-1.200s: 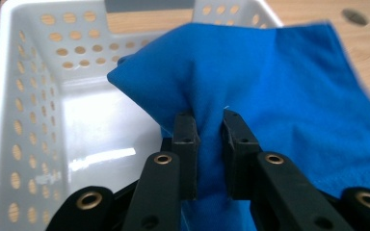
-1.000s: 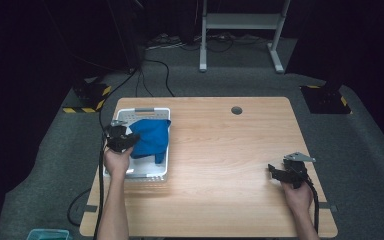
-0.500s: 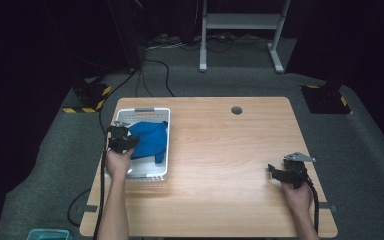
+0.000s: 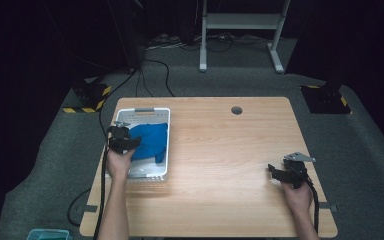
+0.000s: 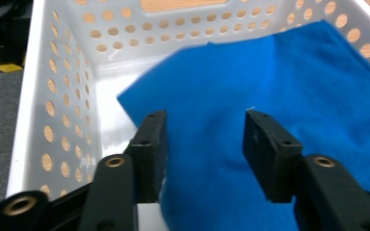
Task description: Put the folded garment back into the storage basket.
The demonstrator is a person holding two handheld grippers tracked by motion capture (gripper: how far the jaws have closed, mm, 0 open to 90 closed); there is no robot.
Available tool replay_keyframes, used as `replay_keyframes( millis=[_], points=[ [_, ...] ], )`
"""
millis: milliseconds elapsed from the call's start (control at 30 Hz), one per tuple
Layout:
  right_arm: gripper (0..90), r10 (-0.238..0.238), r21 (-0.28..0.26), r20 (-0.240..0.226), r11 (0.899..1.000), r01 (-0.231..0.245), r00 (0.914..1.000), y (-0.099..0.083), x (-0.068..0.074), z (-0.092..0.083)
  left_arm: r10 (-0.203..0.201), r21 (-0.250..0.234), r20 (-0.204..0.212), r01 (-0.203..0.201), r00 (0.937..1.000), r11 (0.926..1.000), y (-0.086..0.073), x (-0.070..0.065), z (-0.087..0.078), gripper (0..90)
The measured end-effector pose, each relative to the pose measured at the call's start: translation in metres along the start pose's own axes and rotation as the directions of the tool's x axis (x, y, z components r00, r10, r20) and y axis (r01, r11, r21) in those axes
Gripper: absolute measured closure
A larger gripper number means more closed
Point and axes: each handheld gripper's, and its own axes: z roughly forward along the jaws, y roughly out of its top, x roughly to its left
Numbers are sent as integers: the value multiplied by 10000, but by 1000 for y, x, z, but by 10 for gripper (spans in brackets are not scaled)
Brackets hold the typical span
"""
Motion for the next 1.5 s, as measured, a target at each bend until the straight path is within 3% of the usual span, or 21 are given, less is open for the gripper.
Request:
replay_keyframes(
  millis=[233, 600, 833, 1100, 1200, 1500],
  points=[
    [304, 0, -1, 2, 10000, 0, 10000, 0, 0, 0, 78, -220, 15, -78, 10000, 9997, 0, -5, -3, 432],
    [303, -1, -1, 5, 10000, 1, 10000, 0, 0, 0, 61, -512, 224, -50, 9997, 9987, -1, -10, -7, 414],
    [303, -6, 2, 5, 10000, 6, 10000, 0, 0, 0, -230, -660, 465, 260, 9987, 9975, -1, -12, -10, 392],
    [304, 0, 0, 6, 10000, 0, 10000, 0, 0, 0, -149, -826, 500, 190, 9986, 9964, 0, -16, -13, 357],
    [304, -1, -1, 6, 10000, 1, 10000, 0, 0, 0, -285, -886, 649, 342, 9975, 9955, -1, -17, -13, 350],
    [303, -1, -1, 5, 10000, 1, 10000, 0, 0, 0, -118, -889, 687, 179, 9976, 9959, 0, -23, -16, 343]
  ],
)
